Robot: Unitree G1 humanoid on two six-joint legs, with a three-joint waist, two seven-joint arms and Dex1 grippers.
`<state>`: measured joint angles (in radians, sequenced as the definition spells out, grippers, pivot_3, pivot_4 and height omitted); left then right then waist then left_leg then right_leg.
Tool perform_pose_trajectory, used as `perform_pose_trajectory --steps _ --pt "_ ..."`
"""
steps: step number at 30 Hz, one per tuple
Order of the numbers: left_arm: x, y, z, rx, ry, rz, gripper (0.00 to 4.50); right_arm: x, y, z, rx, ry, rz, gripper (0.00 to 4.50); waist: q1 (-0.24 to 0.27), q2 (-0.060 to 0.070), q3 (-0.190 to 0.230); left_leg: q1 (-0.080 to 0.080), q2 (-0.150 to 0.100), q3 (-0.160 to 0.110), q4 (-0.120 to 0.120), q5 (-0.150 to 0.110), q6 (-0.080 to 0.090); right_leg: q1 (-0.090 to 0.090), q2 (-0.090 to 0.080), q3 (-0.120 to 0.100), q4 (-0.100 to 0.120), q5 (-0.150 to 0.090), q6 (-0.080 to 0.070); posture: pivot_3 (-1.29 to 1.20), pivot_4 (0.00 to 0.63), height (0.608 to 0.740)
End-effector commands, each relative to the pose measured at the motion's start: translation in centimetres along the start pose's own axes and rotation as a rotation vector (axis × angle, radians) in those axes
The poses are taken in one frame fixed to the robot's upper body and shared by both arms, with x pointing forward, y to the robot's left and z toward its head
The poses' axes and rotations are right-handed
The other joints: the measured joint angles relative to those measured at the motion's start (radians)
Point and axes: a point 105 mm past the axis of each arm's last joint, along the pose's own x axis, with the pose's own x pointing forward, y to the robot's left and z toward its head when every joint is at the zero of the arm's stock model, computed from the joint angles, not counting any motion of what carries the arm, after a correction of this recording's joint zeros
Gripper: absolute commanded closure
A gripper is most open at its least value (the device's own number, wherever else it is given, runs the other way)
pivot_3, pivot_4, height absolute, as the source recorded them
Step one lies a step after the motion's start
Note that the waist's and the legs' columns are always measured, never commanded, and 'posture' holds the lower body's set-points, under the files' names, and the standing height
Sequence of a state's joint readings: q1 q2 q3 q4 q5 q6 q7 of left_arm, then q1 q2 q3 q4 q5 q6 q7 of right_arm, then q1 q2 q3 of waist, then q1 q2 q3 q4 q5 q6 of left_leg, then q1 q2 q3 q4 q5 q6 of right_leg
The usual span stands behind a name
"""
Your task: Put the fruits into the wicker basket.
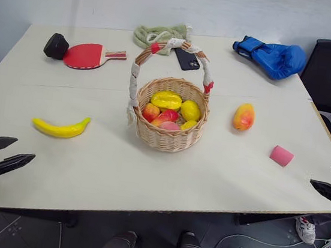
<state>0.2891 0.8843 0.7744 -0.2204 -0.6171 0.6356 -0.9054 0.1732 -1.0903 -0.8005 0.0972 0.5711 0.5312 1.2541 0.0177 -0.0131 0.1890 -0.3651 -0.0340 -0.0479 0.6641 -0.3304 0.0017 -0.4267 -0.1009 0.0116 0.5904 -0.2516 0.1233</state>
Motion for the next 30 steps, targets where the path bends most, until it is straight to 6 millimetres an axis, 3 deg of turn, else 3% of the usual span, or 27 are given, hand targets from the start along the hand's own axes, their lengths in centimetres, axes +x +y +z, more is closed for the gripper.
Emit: perform_pose_trajectory --steps 1,22,25,30 --pt "0.0 -0.5 0.4 0.023 0.008 -0.001 0.00 -0.3 -0.5 0.7 -0.030 -0.017 -0.022 0.03 0.000 0.000 0.000 0.000 0.000 0.000 0.000 0.000 0.000 0.000 0.000 0.000 0.000 0.000 0.000 0.00 0.150 0.740" --pt "1.5 -1.5 1.1 0.040 -0.009 -0.066 0.00 -0.1 -1.1 0.6 -0.076 -0.012 -0.076 0.03 -0.006 0.000 0.000 0.000 0.000 0.001 0.000 0.000 0.000 0.000 0.002 0.000 0.000 0.000 0.000 0.00 0.150 0.740" --pt "2.1 -2.3 1.4 0.048 -0.011 -0.114 0.00 0.1 -1.3 0.7 -0.092 -0.015 -0.096 0.03 -0.006 0.000 0.000 0.000 0.000 0.001 0.000 0.000 0.000 0.000 0.002 0.000 0.000 0.000 0.000 0.00 0.150 0.740" --pt "4.1 -6.5 3.9 0.089 -0.046 -0.359 0.00 2.2 -0.4 0.5 -0.145 0.010 -0.069 0.03 -0.006 0.000 0.000 0.000 0.000 0.000 0.001 0.000 0.000 0.000 0.002 0.000 0.001 0.001 0.000 0.00 0.150 0.740"
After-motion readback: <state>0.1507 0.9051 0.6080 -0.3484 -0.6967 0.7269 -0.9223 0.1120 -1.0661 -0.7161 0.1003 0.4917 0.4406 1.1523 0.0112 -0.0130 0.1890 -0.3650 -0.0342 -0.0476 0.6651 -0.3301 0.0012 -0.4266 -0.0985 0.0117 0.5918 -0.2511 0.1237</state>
